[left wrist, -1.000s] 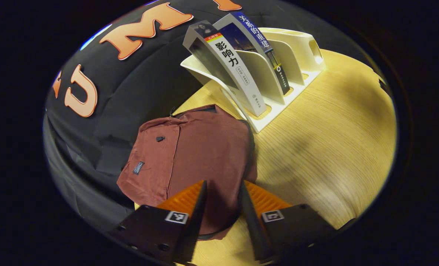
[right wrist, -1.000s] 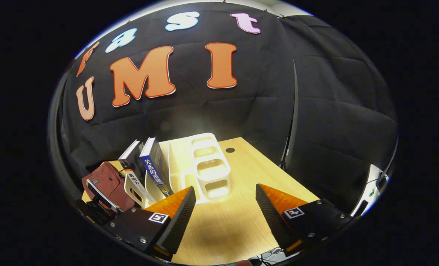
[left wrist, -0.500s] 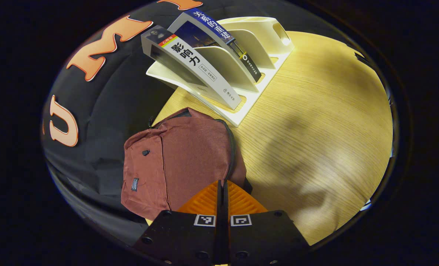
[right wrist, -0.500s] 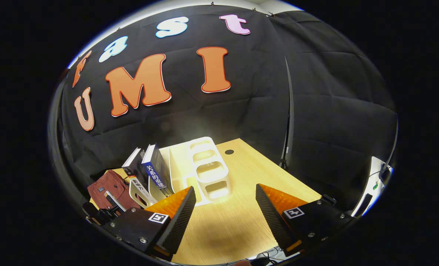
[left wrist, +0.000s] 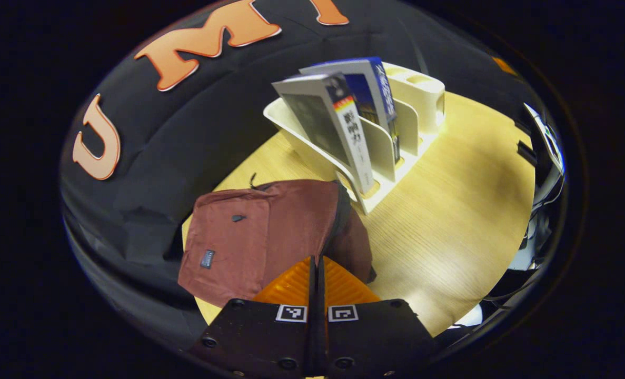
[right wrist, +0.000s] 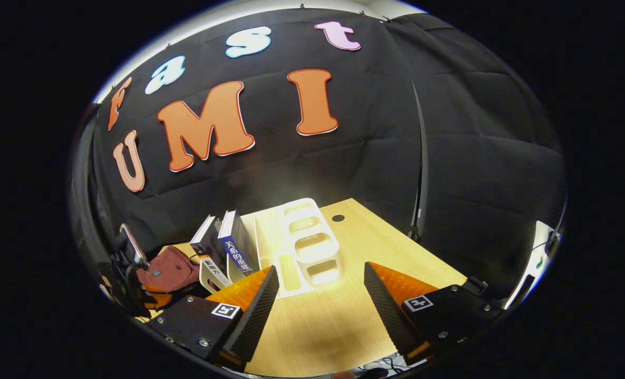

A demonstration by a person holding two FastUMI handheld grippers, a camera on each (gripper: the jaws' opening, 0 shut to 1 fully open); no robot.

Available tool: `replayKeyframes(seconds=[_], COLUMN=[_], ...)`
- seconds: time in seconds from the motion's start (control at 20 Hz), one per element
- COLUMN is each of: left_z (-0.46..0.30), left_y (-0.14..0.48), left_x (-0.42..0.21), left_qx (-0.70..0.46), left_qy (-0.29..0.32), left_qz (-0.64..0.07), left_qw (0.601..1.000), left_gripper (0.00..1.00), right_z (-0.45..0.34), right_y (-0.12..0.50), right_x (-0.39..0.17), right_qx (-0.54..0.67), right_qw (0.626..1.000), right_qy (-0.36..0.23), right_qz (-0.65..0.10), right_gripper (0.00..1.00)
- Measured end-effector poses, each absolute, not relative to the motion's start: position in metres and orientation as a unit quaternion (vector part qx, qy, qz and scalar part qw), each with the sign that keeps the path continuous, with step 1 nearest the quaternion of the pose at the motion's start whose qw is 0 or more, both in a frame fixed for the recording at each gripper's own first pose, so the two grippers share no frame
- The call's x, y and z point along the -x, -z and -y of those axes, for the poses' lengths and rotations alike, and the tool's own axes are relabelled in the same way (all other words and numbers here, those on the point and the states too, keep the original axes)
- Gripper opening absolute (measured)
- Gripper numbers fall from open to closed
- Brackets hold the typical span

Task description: Open the schoolbag, grab two books from the bookshelf and put them into the schoolbag.

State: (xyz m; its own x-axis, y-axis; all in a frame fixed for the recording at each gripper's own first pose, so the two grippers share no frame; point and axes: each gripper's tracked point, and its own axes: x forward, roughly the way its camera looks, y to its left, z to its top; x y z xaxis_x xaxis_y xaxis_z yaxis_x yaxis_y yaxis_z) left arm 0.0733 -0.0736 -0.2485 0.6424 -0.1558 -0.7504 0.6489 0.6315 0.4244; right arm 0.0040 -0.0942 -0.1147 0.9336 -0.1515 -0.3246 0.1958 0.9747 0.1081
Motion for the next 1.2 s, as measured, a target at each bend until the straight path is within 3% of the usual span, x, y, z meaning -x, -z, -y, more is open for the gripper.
replayKeyframes(seconds=[0.5,0.95,1.2], left_z=[0.021,0.005,-0.001], left_y=[0.129,0.122,0.124], left_x=[-0.142,-0.154,-0.155], left_qx=[-0.332,-0.295,-0.265], left_qy=[0.206,0.204,0.201], left_qz=[-0.281,-0.285,-0.292], left_qw=[0.877,0.889,0.897], left_gripper=[0.00,0.00,0.01], right_z=[0.012,-0.122,-0.163], right_y=[0.117,0.032,0.043], right_x=[-0.008,-0.053,-0.121], right_qx=[-0.045,-0.040,-0.021], right_qw=[0.976,0.950,0.914], right_qy=[0.027,-0.112,-0.123], right_qz=[-0.212,-0.290,-0.386], right_gripper=[0.97,0.97,0.97])
